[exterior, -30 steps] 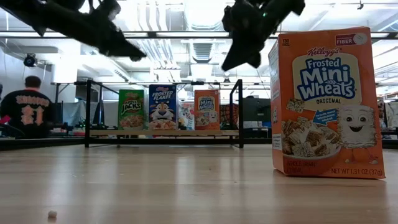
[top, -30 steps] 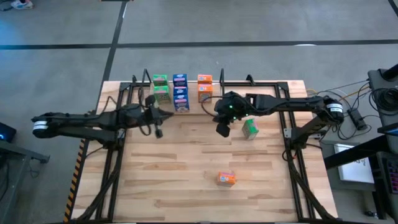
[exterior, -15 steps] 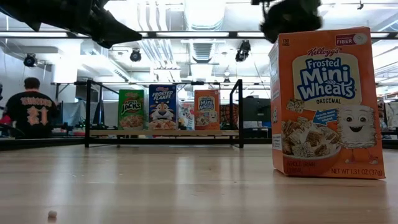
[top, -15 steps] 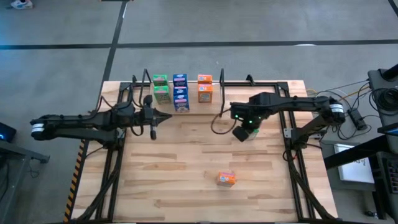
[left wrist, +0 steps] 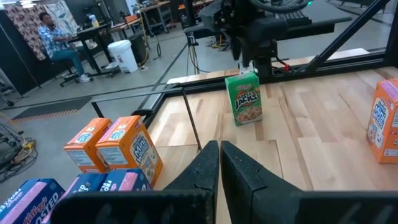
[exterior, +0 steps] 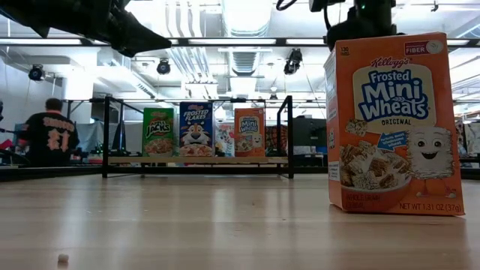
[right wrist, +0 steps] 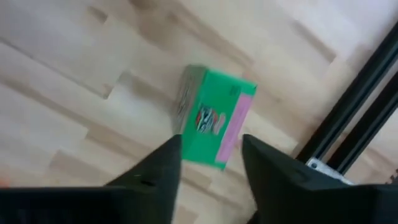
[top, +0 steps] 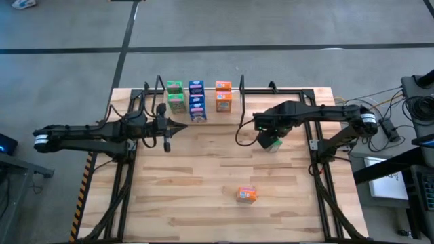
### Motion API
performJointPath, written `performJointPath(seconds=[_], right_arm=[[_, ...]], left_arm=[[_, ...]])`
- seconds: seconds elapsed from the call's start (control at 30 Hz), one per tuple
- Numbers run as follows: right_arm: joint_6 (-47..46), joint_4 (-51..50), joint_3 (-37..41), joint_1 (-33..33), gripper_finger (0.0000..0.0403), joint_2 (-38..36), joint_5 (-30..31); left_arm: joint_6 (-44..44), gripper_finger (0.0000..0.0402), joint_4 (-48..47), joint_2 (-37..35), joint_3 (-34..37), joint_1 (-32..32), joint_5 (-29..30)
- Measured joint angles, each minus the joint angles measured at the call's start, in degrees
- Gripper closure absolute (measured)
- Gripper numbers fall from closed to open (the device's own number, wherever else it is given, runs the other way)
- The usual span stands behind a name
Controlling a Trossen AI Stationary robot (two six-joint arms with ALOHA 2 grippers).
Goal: Stack cereal on shelf
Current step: Put the green cereal box on the shelf aligned with the other green cereal box
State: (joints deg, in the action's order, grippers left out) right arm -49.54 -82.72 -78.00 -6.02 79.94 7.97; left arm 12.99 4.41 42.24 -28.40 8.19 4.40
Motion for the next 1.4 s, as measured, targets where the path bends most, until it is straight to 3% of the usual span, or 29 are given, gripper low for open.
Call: performJointPath(seconds=[0.23,0.5,0.7,0.97,1.17,1.4], right_arm=[[-0.36,5.08,3.5,0.01,0.0159,0.0,3.15],[-2.56,6.64,9.3,0.02,0.0133,-0.02,5.27],[-2.49,13.05,14.29,0.02,0.0155,-0.02,5.22],[-1.77,16.1,16.05,0.04,0.0237,-0.04,5.18],[0.73,16.16,11.59,0.15,0.028,-0.04,5.14],[7.12,17.83,1.77,0.45,0.0285,-0.24,5.18]], left_arm=[[0.0,0.0401,0.14,0.02,0.0,0.0,0.0],[0.0,0.0401,0.28,0.02,-0.02,0.0,0.02],[0.0,0.0401,0.28,0.04,-0.02,0.0,0.02],[0.05,0.0401,0.87,0.03,-0.04,0.0,0.56],[1.33,0.0401,2.17,-3.83,-0.07,0.07,11.13],[4.57,0.0401,1.97,-10.54,0.29,0.07,11.13]])
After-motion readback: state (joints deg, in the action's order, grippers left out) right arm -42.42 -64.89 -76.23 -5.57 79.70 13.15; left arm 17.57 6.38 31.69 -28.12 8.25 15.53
